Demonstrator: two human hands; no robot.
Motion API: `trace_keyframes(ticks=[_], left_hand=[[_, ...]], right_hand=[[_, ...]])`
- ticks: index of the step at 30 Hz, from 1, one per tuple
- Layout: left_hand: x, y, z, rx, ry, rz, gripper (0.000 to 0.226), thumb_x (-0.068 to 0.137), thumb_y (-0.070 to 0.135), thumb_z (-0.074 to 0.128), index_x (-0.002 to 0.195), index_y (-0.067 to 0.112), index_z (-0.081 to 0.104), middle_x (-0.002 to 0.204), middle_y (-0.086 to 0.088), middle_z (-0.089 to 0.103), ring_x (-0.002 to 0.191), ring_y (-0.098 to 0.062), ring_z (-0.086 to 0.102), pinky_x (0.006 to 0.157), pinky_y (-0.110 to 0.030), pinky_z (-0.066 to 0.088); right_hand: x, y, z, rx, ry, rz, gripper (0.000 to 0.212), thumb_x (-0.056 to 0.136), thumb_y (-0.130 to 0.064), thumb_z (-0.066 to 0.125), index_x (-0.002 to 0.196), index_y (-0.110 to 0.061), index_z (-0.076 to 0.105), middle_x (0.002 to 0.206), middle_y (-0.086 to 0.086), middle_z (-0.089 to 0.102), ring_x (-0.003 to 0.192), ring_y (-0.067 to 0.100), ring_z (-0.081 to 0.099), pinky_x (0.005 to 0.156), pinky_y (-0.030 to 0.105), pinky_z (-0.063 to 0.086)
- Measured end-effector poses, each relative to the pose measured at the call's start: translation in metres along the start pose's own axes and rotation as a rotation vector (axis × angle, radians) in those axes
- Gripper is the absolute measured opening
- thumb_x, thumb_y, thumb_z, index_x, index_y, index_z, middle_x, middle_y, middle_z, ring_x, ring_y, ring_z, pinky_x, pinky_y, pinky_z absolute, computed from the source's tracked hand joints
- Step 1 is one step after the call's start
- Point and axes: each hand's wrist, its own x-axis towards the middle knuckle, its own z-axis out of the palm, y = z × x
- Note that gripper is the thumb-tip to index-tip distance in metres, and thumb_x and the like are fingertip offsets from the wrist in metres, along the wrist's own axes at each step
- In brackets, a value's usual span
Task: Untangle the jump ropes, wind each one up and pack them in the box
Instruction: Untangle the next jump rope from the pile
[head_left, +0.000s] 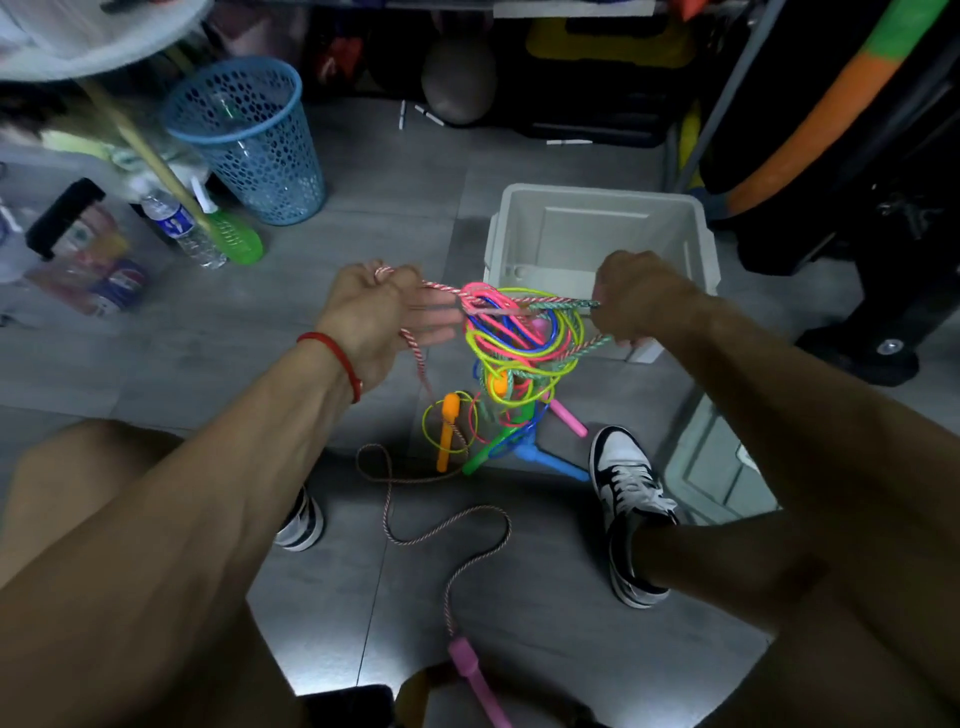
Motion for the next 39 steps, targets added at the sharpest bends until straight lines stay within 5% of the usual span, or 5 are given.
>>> trace_keyframes(ticks=[8, 18, 22, 28, 39], left_hand=[[-0.01, 0.01, 0.022, -0.205, -0.191, 0.02, 0.028, 0.103, 0.005, 0.047, 0.08, 0.016, 0.036, 0.08, -0.028, 0.069, 0.086, -0.044, 0.072, 0.075, -0.058, 0.059], [-0.011, 0.02, 0.007, -0.195, -0.205, 0.126, 0.029, 0.104, 0.02, 0.049, 0.078, 0.017, 0.036, 0.062, -0.013, 0.051, 0.057, -0.029, 0.063, 0.065, -0.052, 0.058], [0.005, 0.002, -0.009, 0.261, -0.018, 0.282, 0.035, 0.098, 0.013, 0.057, 0.074, 0.024, 0.034, 0.058, 0.001, 0.034, 0.048, -0.012, 0.033, 0.05, -0.028, 0.031], [-0.012, -0.017, 0.003, 1.054, -0.27, 0.325, 0.045, 0.07, 0.061, 0.076, 0.101, 0.036, 0.056, 0.079, 0.009, 0.064, 0.074, -0.01, 0.062, 0.07, -0.027, 0.049], [-0.005, -0.026, 0.02, 0.597, -0.16, 0.262, 0.014, 0.077, 0.02, 0.085, 0.08, 0.011, 0.074, 0.058, 0.006, 0.063, 0.052, -0.005, 0.049, 0.054, -0.023, 0.041]], right_hand=[[0.001, -0.023, 0.003, -0.105, -0.022, -0.231, 0.044, 0.082, -0.024, 0.072, 0.124, -0.016, 0.062, 0.126, 0.007, 0.062, 0.118, 0.029, 0.057, 0.096, 0.03, 0.047], [-0.005, -0.024, 0.032, 0.161, -0.047, -0.461, 0.016, 0.091, -0.032, 0.069, 0.096, -0.017, 0.072, 0.096, 0.002, 0.068, 0.09, 0.019, 0.062, 0.087, 0.037, 0.05], [-0.005, -0.028, 0.026, 0.24, 0.022, -0.439, 0.009, 0.089, -0.026, 0.073, 0.091, -0.017, 0.072, 0.088, 0.002, 0.072, 0.086, 0.017, 0.068, 0.083, 0.036, 0.054], [-0.011, -0.046, 0.011, 0.244, 0.092, -0.454, 0.022, 0.09, -0.046, 0.069, 0.083, -0.027, 0.061, 0.079, -0.004, 0.068, 0.079, 0.015, 0.065, 0.073, 0.034, 0.054], [-0.018, -0.044, 0.013, 0.701, -0.091, -0.302, 0.026, 0.096, -0.035, 0.066, 0.094, -0.009, 0.062, 0.073, 0.005, 0.067, 0.065, 0.018, 0.067, 0.067, 0.041, 0.061]])
